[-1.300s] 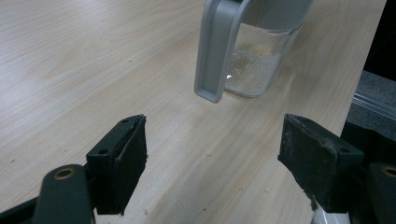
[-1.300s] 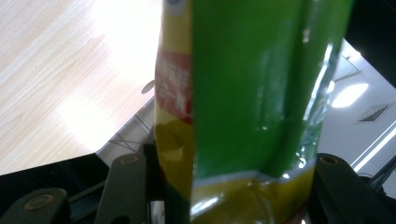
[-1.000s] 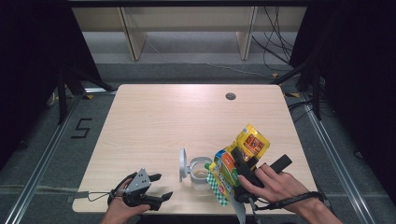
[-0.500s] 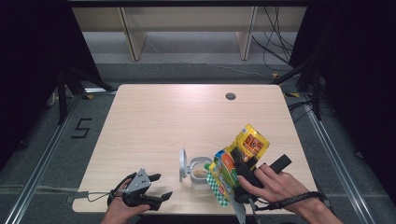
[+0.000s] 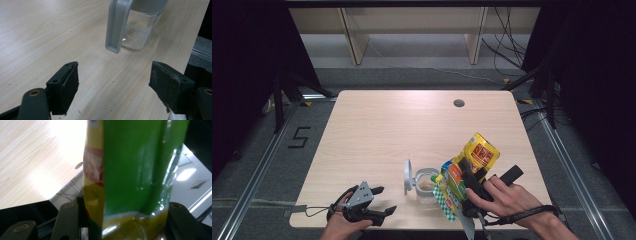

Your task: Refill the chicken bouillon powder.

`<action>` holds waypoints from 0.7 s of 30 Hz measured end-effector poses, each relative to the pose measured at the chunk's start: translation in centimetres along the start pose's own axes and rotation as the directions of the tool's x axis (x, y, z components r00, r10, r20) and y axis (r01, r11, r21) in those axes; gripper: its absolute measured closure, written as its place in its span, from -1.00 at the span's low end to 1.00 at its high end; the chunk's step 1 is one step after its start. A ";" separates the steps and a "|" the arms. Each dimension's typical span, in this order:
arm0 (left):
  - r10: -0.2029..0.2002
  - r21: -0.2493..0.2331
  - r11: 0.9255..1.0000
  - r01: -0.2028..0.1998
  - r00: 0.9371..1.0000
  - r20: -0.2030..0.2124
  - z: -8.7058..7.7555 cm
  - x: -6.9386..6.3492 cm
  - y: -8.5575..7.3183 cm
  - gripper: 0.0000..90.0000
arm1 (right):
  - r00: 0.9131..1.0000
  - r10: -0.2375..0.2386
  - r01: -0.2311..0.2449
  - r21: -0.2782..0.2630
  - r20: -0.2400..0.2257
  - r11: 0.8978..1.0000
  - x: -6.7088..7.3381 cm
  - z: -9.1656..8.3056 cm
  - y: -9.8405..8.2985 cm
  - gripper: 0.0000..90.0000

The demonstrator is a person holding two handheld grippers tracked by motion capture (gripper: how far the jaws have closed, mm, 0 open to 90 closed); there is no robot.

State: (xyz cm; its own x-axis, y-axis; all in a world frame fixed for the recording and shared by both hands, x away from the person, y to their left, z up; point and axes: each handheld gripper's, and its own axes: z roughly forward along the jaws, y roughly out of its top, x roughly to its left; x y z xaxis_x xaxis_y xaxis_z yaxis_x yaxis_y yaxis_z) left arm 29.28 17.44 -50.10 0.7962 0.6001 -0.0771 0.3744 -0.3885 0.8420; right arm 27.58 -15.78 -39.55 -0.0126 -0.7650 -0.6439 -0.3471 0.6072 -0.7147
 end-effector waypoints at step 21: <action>-0.001 0.001 1.000 0.001 1.000 -0.004 -0.1 0.0 -0.1 -0.49 | 0.999 -0.035 0.035 -0.002 0.007 0.999 -0.4 -0.1 0.0 0.17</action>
State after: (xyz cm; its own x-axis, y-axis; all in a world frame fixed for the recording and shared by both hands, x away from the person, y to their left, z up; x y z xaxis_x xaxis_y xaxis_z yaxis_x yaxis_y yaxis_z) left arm 29.23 17.52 -50.12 0.7940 0.6032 -0.0757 0.3757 -0.3888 0.8413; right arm 27.53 -15.54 -39.27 0.0058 -0.7841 -0.6206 -0.3496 0.5799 -0.7359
